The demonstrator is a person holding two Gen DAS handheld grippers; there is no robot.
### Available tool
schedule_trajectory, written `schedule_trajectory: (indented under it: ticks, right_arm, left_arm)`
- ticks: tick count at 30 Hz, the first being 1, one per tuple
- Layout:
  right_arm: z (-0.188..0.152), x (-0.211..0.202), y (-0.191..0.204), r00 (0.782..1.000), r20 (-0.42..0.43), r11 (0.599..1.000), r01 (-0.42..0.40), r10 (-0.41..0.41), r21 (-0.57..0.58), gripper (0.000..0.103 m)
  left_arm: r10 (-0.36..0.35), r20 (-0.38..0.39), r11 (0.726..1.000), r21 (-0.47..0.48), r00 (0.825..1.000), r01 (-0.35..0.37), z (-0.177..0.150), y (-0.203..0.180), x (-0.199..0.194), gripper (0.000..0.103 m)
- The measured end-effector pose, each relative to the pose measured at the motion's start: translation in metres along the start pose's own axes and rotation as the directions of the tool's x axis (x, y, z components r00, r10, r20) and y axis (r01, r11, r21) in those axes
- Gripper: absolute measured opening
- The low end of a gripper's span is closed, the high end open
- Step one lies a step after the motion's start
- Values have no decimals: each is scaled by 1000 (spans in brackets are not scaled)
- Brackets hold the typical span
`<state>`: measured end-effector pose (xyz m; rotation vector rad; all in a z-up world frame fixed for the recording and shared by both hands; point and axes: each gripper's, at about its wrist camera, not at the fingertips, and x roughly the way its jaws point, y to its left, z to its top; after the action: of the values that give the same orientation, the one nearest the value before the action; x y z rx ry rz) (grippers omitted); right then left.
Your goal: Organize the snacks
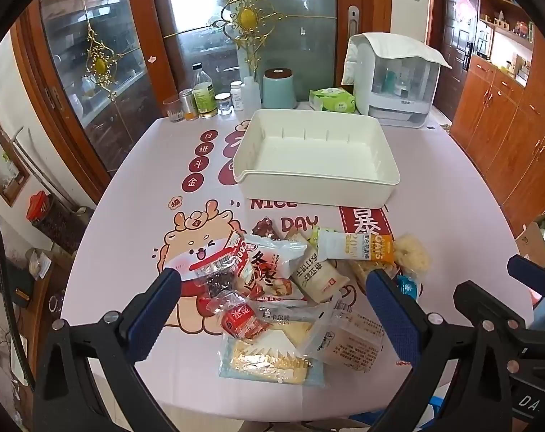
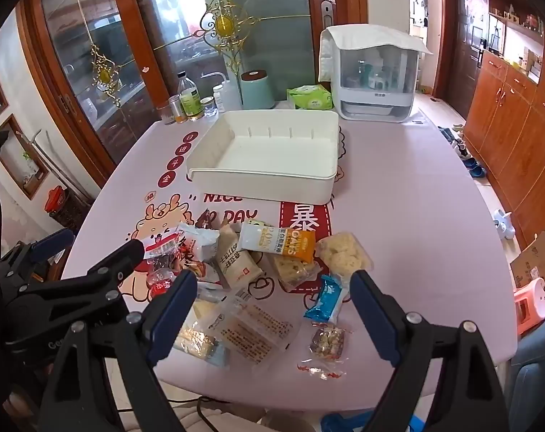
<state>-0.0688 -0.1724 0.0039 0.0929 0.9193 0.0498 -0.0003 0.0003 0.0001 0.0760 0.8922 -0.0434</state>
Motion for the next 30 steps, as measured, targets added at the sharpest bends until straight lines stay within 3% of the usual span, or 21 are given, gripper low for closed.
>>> schedule_trajectory:
  ticks: [30]
  right_arm:
    - [-10,0,0,1000,-15,1000,-16,16,14,88]
  left_arm:
    - [-3,-34,1000,5,999,3,-14,0,1,102]
